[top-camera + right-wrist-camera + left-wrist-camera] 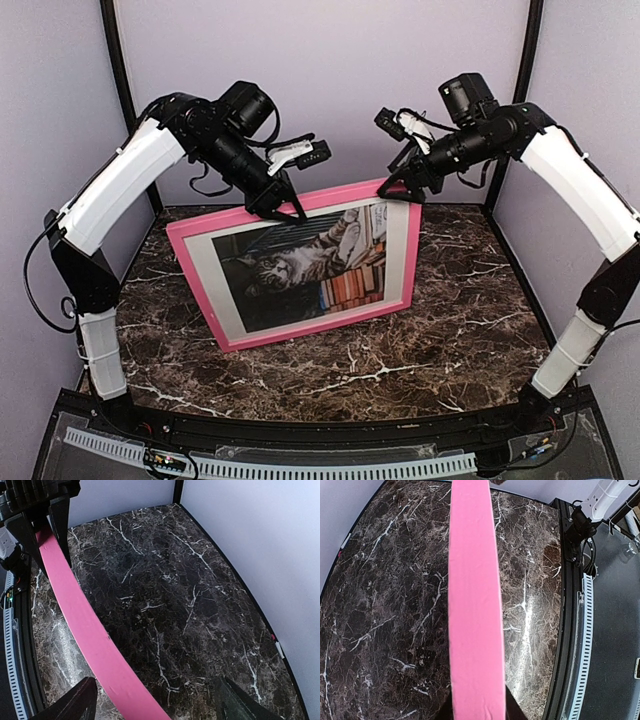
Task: Put the photo into the frame
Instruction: Pass from the left arm to the right
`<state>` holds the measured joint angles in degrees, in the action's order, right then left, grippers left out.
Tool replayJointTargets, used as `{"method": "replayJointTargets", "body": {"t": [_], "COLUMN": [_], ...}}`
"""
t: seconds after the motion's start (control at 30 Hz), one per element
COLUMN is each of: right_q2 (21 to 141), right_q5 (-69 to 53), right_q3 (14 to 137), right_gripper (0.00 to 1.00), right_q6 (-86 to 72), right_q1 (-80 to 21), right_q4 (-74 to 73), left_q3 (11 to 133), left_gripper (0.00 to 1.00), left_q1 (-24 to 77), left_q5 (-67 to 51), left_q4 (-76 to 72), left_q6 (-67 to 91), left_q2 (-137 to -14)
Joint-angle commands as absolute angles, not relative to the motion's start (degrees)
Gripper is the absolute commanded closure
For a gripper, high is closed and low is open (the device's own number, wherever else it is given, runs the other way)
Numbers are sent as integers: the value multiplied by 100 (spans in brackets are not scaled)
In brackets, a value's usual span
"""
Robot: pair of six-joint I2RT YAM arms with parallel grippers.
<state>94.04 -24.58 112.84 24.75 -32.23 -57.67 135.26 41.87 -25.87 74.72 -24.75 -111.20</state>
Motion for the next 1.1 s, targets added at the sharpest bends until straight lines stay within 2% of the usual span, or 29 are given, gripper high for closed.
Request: {"method": "replayJointTargets", "body": {"t": [0.0,0.13,0.3,0.6,0.8,1.07], "right_q2": [9476,9451,9571,9604,9635,9514], "right_q5": [-2434,-2419,-2409,-2324,-2308,-2316], "right_q3": [11360,11156,11290,11089,11135,10952], "right_gripper": [19,24,40,45,58,69], "right_q6": [2699,2648,2607,2576,2590,2640], "right_q1": [-3425,-3483,-3535,-3695,-3756,-3762], "right_q4": [-6247,-6266,-6456,-6494,-6581,-6565], "left_q3": [13561,13570,13570,13562,13532,13483], "left_gripper": [92,89,85,80,67,56], "left_q1": [4324,4389,4419,4448,4461,4459], "left_q5": [-2380,-2217,-2188,-2132,-2048,-1609], "left_q4": [7181,7168,7163,7152,7144,7012], "left_q6": [-2943,-2953,-2978,-3021,-3049,-3019], "left_q2": [-11412,-11463,-11506,-11614,-11615,-11596]}}
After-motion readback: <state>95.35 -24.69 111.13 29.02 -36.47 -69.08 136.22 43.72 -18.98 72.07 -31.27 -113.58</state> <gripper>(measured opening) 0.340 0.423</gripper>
